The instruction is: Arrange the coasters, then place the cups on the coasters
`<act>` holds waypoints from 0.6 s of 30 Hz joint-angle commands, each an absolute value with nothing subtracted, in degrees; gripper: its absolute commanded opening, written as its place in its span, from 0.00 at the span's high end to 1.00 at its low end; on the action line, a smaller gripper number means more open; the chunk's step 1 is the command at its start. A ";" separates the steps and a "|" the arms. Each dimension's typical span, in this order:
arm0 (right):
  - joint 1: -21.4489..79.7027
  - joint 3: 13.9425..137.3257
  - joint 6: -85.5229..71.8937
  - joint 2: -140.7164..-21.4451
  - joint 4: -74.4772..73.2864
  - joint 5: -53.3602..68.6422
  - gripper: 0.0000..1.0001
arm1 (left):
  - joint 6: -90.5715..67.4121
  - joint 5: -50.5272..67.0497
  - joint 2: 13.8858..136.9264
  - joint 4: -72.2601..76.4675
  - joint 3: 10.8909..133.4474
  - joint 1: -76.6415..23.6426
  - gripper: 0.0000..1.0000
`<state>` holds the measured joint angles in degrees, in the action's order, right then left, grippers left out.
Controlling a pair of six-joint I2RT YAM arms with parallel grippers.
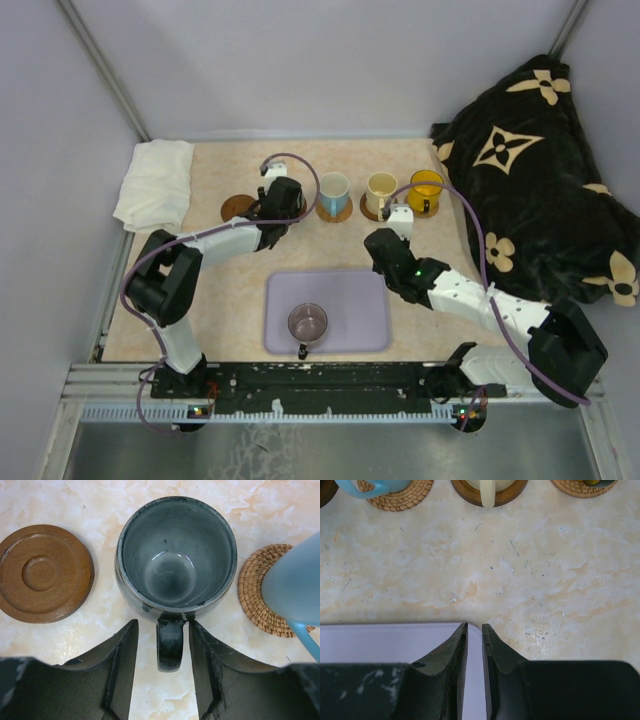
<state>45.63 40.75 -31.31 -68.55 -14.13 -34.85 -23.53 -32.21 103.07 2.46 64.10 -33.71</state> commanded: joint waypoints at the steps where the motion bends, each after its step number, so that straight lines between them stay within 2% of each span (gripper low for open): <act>1: 45.97 41.09 -31.94 -68.63 -11.72 -35.61 0.81 | -24.45 -33.79 100.38 1.90 64.14 -33.63 0.46; 3: 45.92 41.19 -31.97 -68.73 -11.70 -35.54 0.81 | -25.05 -34.07 99.55 0.89 64.15 -33.66 0.40; 6: 45.92 41.21 -31.95 -68.90 -11.53 -35.41 0.81 | -25.60 -34.01 97.47 -1.26 64.28 -33.74 0.36; 18: 45.91 41.65 -32.00 -68.93 -10.61 -35.37 0.81 | -27.05 -32.89 79.19 -11.69 56.79 -39.81 0.35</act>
